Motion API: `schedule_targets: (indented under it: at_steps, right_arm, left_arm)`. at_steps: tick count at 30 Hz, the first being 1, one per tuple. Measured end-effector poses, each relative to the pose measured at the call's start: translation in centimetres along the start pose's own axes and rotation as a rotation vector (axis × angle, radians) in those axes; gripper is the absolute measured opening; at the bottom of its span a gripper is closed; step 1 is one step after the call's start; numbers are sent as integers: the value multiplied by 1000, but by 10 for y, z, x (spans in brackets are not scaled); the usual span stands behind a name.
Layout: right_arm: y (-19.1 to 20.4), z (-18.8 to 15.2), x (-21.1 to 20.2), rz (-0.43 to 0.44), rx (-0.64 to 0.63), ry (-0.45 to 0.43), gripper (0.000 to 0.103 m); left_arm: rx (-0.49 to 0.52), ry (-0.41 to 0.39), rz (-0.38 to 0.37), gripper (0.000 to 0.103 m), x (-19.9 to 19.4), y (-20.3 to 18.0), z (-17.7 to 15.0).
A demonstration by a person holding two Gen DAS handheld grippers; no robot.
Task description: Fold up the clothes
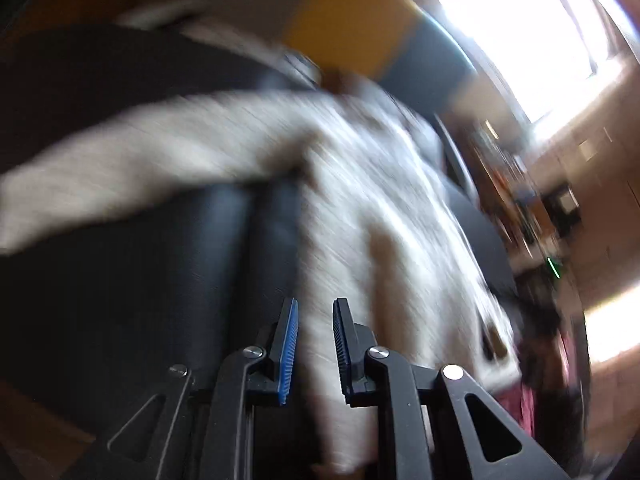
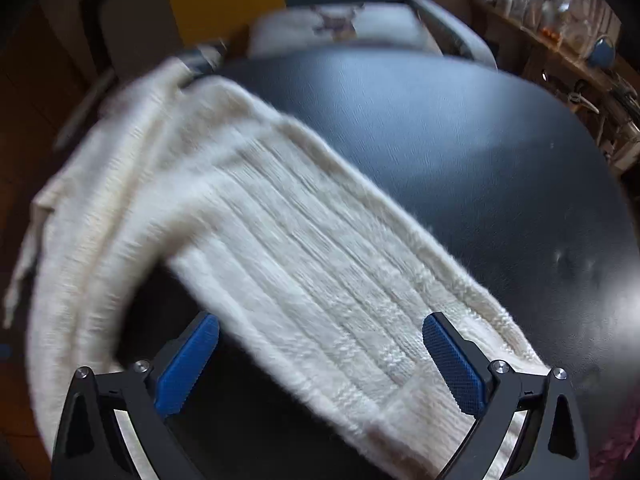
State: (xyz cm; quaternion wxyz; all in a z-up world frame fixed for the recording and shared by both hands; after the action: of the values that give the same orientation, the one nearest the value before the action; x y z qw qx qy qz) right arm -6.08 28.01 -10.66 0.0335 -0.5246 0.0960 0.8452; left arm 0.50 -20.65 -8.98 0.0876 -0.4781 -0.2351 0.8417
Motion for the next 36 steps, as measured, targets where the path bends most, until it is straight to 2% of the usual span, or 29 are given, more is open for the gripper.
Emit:
schedule_targets:
  at_steps: [5,8,11,16,20,26,28,30,34,36]
  right_arm:
    - [67,-11,-27,175,-118,-93,103]
    - [126,-19,-21,258,-216,-92,103]
    - [179,-23,-13,330,-300,-67,103]
    - [240,-17,-10,384,-402,-49,103]
    - [270,-12,-4,369,-467,-36,103]
    - [281,5,15,364,-439,-8,103]
    - [281,16,23,356,-407,-12,103]
    - [279,31,31,364,-369,-24,103]
    - [273,60,52,328,-292,-7,103]
    - [266,70,62,330,-241,14,103]
  left_arm:
    - [-202,-163,339,22,-70,104,20]
    - [-319,-178,427,26,-93,164,19]
    - [-375,-157,419,28,-88,198,19]
    - [-374,-99,329,30,-46,200,29]
    - [-381,-84,377,31,-20,201,43]
    - [-272,-94,543,33,-3,172,48]
    - [-208,-104,583,18,4,158,45]
    - [-177,-116,579,7,6,150,43]
    - [-255,-202,590,4,-18,167,59]
    - [-288,-245,622,3,-34,181,77]
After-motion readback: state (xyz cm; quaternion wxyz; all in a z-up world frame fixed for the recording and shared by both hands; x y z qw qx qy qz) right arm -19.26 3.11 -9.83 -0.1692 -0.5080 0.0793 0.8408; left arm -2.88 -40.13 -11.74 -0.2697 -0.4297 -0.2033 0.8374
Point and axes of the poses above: each gripper's, at about its wrist camera, not at the fingertips, and x roughly the way its jaws point, y to its left, z to its top, the point moved 1 cm from there along x, roughly the way its jaws point
